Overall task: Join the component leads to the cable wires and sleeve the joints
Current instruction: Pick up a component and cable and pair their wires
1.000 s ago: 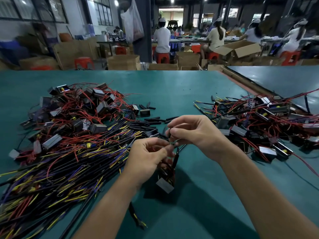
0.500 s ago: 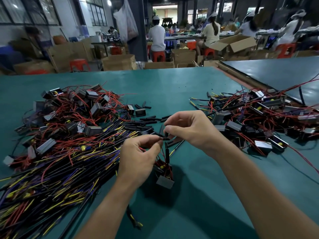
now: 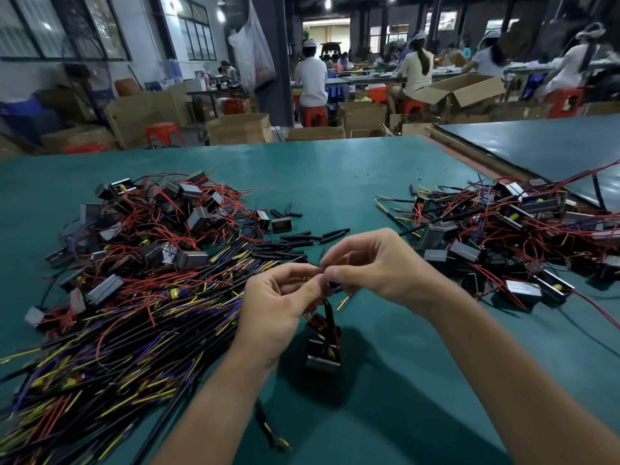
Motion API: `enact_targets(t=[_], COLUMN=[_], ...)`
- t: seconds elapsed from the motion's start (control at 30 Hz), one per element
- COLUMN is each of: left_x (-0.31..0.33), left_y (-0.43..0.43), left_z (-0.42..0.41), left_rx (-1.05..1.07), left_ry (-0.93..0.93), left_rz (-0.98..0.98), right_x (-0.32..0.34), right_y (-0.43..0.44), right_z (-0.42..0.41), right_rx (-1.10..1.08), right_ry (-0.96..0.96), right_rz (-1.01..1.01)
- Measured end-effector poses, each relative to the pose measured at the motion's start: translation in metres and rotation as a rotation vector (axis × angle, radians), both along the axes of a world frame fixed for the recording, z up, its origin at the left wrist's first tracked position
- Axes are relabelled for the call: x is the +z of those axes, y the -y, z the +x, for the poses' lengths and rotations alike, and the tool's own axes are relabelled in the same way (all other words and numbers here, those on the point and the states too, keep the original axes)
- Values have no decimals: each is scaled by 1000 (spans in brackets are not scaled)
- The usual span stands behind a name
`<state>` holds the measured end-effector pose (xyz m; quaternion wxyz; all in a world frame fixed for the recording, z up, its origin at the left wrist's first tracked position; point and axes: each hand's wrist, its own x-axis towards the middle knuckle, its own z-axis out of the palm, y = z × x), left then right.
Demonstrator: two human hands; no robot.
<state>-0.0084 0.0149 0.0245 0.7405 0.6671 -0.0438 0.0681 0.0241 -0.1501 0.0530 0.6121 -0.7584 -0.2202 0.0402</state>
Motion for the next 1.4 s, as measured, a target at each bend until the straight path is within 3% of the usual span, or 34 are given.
enact_targets(t=[0.33, 0.67, 0.93, 1.2, 1.4], left_x=[-1, 2, -5, -4, -4], left_y=[1, 0, 0, -1, 3], left_z=[-1, -1, 1, 2, 2], left_rx=[-14, -22, 127, 124, 89], left_ry=[93, 89, 244, 218, 180], left_rz=[139, 159, 314, 255, 219], right_x=[1, -1, 2, 5, 5], right_y=[0, 6, 9, 4, 0], right_z=[-1, 4, 2, 6, 3], right_rx=[-30, -96, -17, -278, -390], right_ry=[120, -64, -216, 125, 363], right_rz=[-194, -226, -53, 117, 64])
